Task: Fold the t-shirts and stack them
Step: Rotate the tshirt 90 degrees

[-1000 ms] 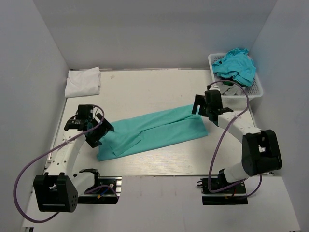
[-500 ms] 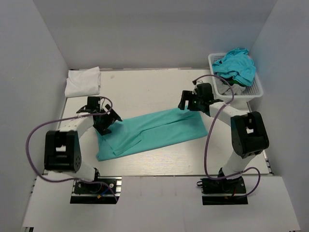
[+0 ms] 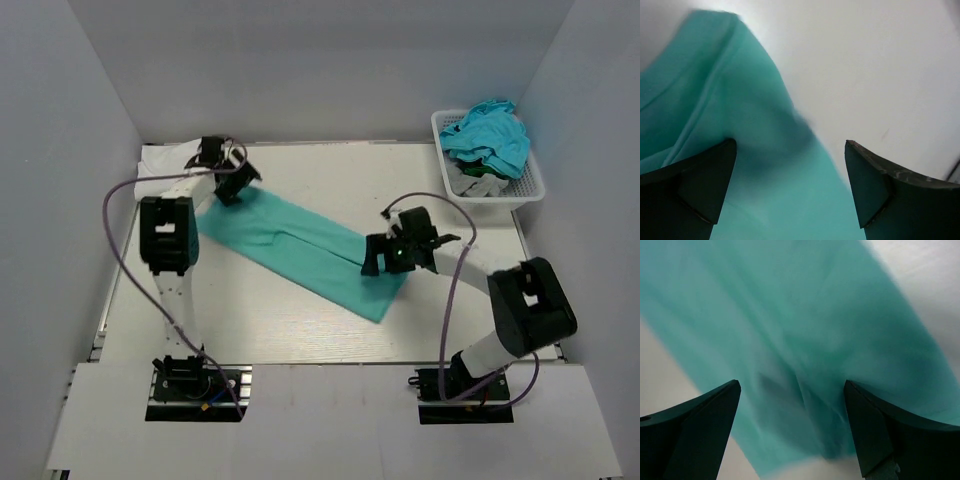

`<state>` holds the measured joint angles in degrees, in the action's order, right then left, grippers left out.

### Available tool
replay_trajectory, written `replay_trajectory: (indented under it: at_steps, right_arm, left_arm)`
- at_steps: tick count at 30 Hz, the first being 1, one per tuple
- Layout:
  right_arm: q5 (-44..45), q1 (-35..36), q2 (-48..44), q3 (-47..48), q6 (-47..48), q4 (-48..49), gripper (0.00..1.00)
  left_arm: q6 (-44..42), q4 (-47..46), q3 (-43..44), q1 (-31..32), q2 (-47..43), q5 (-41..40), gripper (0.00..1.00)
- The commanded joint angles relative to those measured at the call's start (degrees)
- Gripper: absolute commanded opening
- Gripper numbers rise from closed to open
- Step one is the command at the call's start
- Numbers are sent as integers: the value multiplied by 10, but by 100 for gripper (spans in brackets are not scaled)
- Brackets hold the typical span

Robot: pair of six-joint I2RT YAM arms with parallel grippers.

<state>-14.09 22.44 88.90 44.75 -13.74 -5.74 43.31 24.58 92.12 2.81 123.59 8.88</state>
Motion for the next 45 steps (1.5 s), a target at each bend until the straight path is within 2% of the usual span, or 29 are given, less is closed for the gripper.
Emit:
replay_trajectory:
  at_steps: [1, 2, 3, 4, 5, 7, 8, 11, 16, 20, 26, 29, 34, 39, 42, 43, 45]
  right_arm:
    - [-133, 83, -81, -31, 69, -154, 90]
    - [-176, 116, -87, -33, 76, -168, 90]
    - [-203, 142, -95, -34, 92, -186, 90]
    - [-200, 152, -115, -34, 93, -212, 90]
    - [-195, 171, -137, -39, 93, -207, 90]
    - [-207, 176, -142, -42, 108, -199, 85]
    - [-212, 181, -142, -30, 111, -198, 85]
    - [-235, 180, -137, -15, 121, -191, 90]
    - [-193, 176, -149, 4, 127, -182, 90]
    - [-163, 176, -166, 3, 110, -171, 90]
    - [-73, 176, -217, -2, 61, -177, 90]
    - [-22, 177, -238, 0, 50, -186, 90]
    - [33, 176, -234, 22, 45, -204, 90]
    - [118, 177, -226, 53, 27, -193, 90]
    - [122, 178, -229, 52, 8, -142, 90]
    - [117, 177, -225, 51, 6, -134, 90]
    - [97, 182, -187, 75, 2, -135, 90]
  left_arm:
    - [-22, -79, 177, 28, 191, 54, 100]
    - [-15, -94, 312, 48, 239, 97, 100]
    - [-6, -122, 378, 60, 289, 143, 100]
    - [28, -211, 434, 70, 333, 213, 100]
    - [49, -275, 494, 95, 397, 234, 100]
    - [93, -362, 495, 119, 418, 209, 100]
    - [88, -414, 478, 130, 418, 200, 100]
    - [55, -456, 419, 161, 382, 161, 100]
    - [49, -427, 454, 168, 379, 110, 100]
    - [44, -407, 447, 168, 366, 61, 100]
    - [7, -287, 464, 168, 342, -95, 100]
    - [2, -267, 423, 151, 315, -100, 100]
    - [-60, -246, 430, 151, 288, -90, 100]
    - [-74, -173, 455, 145, 230, -146, 100]
    - [-132, -182, 356, 139, 149, -139, 100]
    - [-162, -188, 327, 139, 80, -146, 100]
    - [-174, -188, 233, 139, 4, -151, 100]
